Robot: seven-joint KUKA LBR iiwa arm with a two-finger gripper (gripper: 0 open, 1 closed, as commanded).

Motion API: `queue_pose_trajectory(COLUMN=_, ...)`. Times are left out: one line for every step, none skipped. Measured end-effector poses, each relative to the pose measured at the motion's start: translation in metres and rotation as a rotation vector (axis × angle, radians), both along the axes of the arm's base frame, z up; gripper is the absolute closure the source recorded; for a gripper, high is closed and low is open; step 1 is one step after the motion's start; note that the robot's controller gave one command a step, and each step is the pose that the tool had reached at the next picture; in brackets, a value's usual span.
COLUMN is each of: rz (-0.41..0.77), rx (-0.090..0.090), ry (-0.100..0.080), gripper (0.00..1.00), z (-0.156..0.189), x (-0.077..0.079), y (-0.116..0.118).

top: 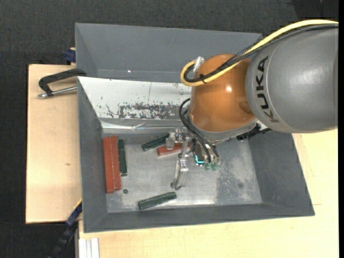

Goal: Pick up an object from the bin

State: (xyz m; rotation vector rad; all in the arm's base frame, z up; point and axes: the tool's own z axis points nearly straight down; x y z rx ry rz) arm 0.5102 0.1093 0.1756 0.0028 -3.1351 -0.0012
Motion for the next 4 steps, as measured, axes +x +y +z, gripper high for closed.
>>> queue_pose_trajectory(rz=-0.001, rx=0.001, ry=-0.009, gripper=0.00, z=0.004, x=0.002, y=0.000)
queue_pose_trajectory(rz=0.063, rx=0.003, ry=-0.019, gripper=0.00, z=-0.036, x=0.040, y=-0.010)
queue_pose_trajectory(rz=0.077, rx=0.002, ry=-0.019, gripper=0.00, z=-0.049, x=0.049, y=-0.014)
queue_pose_trajectory(rz=0.116, rx=0.001, ry=-0.002, gripper=0.00, z=-0.062, x=0.053, y=-0.030)
